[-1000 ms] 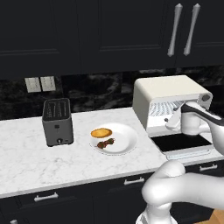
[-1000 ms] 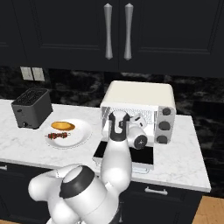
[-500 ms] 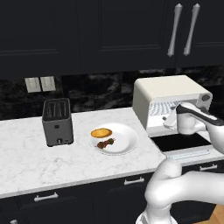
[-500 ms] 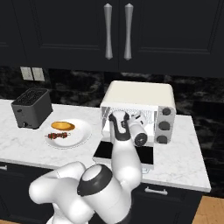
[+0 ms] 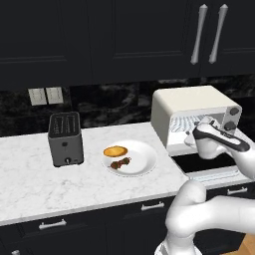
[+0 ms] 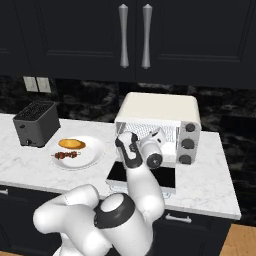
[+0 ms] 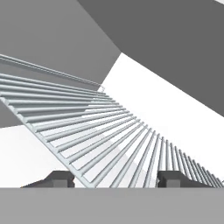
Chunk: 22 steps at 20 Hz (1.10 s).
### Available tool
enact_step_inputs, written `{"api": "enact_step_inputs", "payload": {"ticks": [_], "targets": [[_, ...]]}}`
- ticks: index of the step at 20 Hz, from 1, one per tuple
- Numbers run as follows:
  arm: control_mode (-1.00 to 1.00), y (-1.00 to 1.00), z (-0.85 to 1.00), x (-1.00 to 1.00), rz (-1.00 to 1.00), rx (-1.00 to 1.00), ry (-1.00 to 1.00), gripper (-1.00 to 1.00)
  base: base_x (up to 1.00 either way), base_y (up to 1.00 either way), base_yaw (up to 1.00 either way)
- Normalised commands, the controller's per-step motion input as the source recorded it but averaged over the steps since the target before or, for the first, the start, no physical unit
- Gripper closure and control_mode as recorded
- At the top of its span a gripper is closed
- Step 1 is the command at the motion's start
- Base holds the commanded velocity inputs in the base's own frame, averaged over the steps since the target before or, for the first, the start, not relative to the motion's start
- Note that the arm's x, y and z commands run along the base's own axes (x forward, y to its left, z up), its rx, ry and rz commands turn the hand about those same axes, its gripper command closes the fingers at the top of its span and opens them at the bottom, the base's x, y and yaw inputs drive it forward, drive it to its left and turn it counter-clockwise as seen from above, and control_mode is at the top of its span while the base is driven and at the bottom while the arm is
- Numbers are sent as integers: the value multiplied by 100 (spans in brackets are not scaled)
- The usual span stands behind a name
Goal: Pick up the kebab skewer and baguette bread, and place them inside the toaster oven. Close the toaster oven door and start by setting the timer.
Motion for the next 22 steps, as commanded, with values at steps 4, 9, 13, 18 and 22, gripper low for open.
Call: {"api": "enact_step_inputs", "payload": {"ticks": [4, 9, 13, 18, 22], "targets": [[-100, -10, 0, 0, 0, 0, 0, 100, 0, 0, 0], [-100, -14, 5, -9, 0, 3, 0, 100, 0, 0, 0], [-100, -15, 18, -34, 0, 2, 3, 100, 0, 0, 0], [-100, -30, 22, -61, 0, 5, 8, 100, 0, 0, 0], [-100, -29, 21, -68, 0, 4, 10, 100, 0, 0, 0]]}}
